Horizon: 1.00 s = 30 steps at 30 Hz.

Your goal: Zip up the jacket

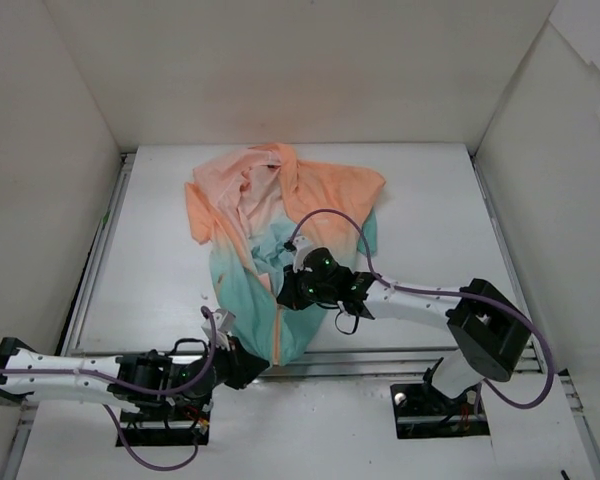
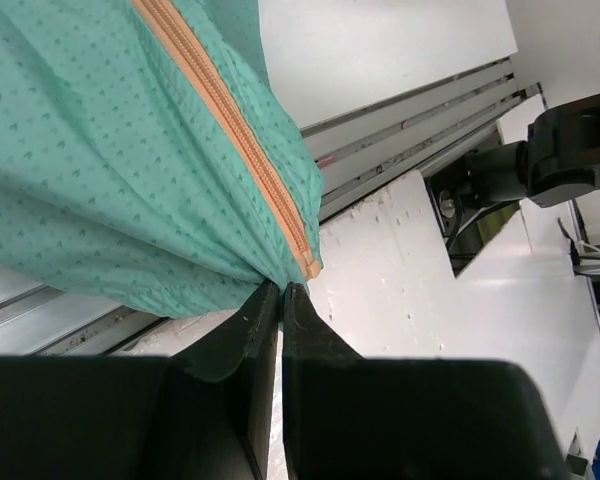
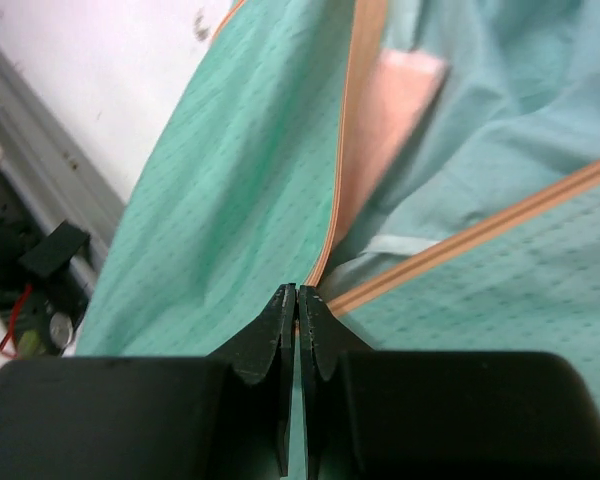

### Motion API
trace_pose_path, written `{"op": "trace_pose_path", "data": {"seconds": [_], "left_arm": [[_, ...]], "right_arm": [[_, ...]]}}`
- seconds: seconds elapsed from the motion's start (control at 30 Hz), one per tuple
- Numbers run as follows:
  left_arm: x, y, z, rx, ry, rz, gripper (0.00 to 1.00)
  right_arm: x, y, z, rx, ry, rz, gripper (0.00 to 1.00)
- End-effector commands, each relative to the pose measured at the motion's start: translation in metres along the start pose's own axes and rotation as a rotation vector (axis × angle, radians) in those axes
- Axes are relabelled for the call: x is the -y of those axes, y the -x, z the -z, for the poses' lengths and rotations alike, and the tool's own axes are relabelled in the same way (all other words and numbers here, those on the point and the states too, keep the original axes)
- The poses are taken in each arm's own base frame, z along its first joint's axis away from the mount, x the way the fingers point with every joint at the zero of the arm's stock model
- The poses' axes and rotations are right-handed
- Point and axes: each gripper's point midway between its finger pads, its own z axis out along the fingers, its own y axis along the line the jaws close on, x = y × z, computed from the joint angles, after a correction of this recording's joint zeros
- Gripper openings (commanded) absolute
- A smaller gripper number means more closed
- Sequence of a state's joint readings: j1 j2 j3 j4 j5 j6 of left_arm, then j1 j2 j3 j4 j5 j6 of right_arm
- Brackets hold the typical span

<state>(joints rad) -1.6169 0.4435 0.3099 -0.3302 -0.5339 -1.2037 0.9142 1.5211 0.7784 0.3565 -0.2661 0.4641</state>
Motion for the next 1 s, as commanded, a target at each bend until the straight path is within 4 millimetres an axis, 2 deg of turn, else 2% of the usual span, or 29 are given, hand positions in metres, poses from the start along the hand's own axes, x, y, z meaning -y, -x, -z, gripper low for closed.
{"op": "trace_pose_path", "data": {"seconds": [0.0,0.07,0.1,0.17,0.2,0.23,0.27,0.3,0.37,0.4,0.43,0.47,0.5,0.53,0.57,0.6,0.63,0.67,0.7,0.73,0.77,0.8,0.83,0.87,0.9,0.93,0.97], "left_arm": [[0.022,0.003,0.008,-0.019,-0.080,0.017,0.00],[0.012,0.002,0.010,-0.030,-0.035,-0.004,0.00],[0.014,0.008,0.012,-0.018,-0.028,-0.001,0.00],[0.004,0.012,0.016,-0.013,0.025,-0.030,0.00],[0.009,0.026,0.020,0.026,0.032,-0.026,0.00],[0.008,0.034,0.023,0.043,0.047,-0.062,0.00],[0.011,0.042,0.025,0.069,0.051,-0.083,0.00],[0.027,0.066,0.032,0.129,0.028,-0.123,0.00],[0.042,0.087,0.039,0.179,0.019,-0.173,0.00],[0.058,0.111,0.050,0.228,-0.002,-0.172,0.00],[0.061,0.120,0.055,0.243,-0.001,-0.227,0.00],[0.066,0.129,0.061,0.261,-0.011,-0.238,0.00],[0.073,0.141,0.070,0.286,-0.032,-0.231,0.00],[0.074,0.146,0.074,0.298,-0.040,-0.236,0.00],[0.072,0.155,0.085,0.324,-0.062,-0.234,0.00],[0.071,0.164,0.092,0.349,-0.074,-0.225,0.00],[0.068,0.174,0.103,0.381,-0.097,-0.201,0.00],[0.066,0.179,0.109,0.399,-0.103,-0.210,0.00],[0.063,0.186,0.115,0.421,-0.105,-0.204,0.00],[0.058,0.192,0.123,0.442,-0.114,-0.190,0.00],[0.055,0.195,0.127,0.453,-0.113,-0.189,0.00],[0.051,0.202,0.132,0.475,-0.100,-0.187,0.00],[0.048,0.205,0.136,0.483,-0.098,-0.188,0.00],[0.045,0.210,0.142,0.500,-0.107,-0.181,0.00],[0.042,0.214,0.145,0.515,-0.097,-0.185,0.00],[0.037,0.216,0.149,0.522,-0.096,-0.178,0.00],[0.034,0.217,0.150,0.524,-0.088,-0.178,0.00]], "right_arm": [[0.017,0.079,0.002,0.251,-0.092,0.009,0.00],[0.031,0.103,0.010,0.317,-0.143,-0.003,0.00],[0.039,0.111,0.016,0.340,-0.176,0.005,0.00],[0.060,0.144,0.042,0.440,-0.262,-0.008,0.00],[0.067,0.155,0.052,0.470,-0.296,-0.002,0.00],[0.076,0.184,0.075,0.538,-0.325,-0.009,0.00],[0.082,0.201,0.087,0.567,-0.353,0.015,0.00],[0.093,0.236,0.111,0.637,-0.418,0.019,0.00],[0.112,0.272,0.135,0.696,-0.519,0.052,0.00],[0.130,0.283,0.137,0.698,-0.571,0.050,0.00],[0.143,0.323,0.173,0.790,-0.628,0.040,0.00],[0.156,0.339,0.188,0.823,-0.676,0.039,0.00],[0.193,0.349,0.202,0.836,-0.755,0.006,0.00],[0.191,0.383,0.234,0.915,-0.772,0.007,0.00],[0.206,0.396,0.251,0.941,-0.816,0.004,0.00],[0.235,0.401,0.247,0.921,-0.869,-0.014,0.00],[0.244,0.432,0.298,1.012,-0.919,-0.020,0.00],[0.258,0.442,0.312,1.022,-0.953,-0.030,0.00],[0.309,0.438,0.312,0.984,-1.027,-0.070,0.00],[0.299,0.463,0.347,1.053,-1.032,-0.056,0.00],[0.312,0.466,0.353,1.044,-1.056,-0.050,0.00],[0.354,0.452,0.338,0.958,-1.115,-0.080,0.00],[0.329,0.476,0.355,1.034,-1.106,-0.032,0.00],[0.354,0.468,0.382,1.033,-1.184,-0.035,0.00],[0.356,0.472,0.404,1.094,-1.201,-0.030,0.00],[0.375,0.460,0.395,1.057,-1.210,-0.061,0.00],[0.380,0.455,0.401,1.080,-1.200,-0.103,0.00]]}}
